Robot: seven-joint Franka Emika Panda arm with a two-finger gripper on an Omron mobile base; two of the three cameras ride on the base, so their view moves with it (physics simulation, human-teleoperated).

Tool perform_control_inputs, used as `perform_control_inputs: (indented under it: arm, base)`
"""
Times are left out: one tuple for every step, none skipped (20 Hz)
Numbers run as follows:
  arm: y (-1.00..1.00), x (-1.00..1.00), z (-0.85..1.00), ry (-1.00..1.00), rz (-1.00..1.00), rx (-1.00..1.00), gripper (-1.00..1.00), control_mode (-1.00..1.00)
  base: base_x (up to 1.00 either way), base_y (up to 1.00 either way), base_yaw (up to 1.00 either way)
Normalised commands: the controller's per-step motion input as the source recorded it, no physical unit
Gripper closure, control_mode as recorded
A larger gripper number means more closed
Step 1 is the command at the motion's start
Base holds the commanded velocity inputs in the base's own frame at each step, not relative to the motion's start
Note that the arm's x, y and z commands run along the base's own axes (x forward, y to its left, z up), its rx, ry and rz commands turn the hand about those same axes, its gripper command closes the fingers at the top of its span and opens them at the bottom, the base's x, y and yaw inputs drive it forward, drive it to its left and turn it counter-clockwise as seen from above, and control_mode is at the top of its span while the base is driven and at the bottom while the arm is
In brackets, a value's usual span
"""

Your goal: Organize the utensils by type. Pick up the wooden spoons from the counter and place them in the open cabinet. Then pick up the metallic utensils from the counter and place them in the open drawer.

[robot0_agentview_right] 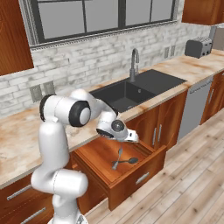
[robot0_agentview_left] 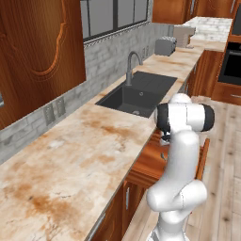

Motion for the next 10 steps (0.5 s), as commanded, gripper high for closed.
perform_control_inputs:
  arm:
    - [-0.23,-0.02,1.00,0.00,-0.03,0.00,-1.00,-1.00]
    - [-0.21,-0.02,1.00,0.00,-0.06,0.03,-1.00,-1.00]
    - [-0.16,-0.01,1.00,0.00,-0.07,0.04,-1.00,-1.00]
    - [-0.10,-0.06,1.00,0.00,-0.07,0.03,-1.00,-1.00]
    - [-0.08,-0.10,1.00,0.00,-0.08,0.04,-1.00,-1.00]
    - [-0.01,-0.10,1.00,0.00,-0.09,0.04,-1.00,-1.00]
    - [0.00,-0.14,1.00,0.00,-0.10,0.03,-1.00,-1.00]
    - [0.00,-0.19,1.00,0.02,-0.13,0.02,-1.00,-1.00]
    - [0.00,-0.26,0.98,0.05,-0.16,0.03,-1.00,-1.00]
    - [0.00,-0.26,0.99,0.05,-0.17,0.07,-1.00,-1.00]
  base:
    - [0.00,0.00,0.00]
    - [0.00,0.00,0.00]
    - [0.00,0.00,0.00]
    - [0.00,0.00,0.00]
    - [0.00,0.00,0.00]
    - [0.00,0.00,0.00]
    - [0.00,0.00,0.00]
    - [0.00,0.00,0.00]
    - [0.00,0.00,0.00]
    - [0.00,0.00,0.00]
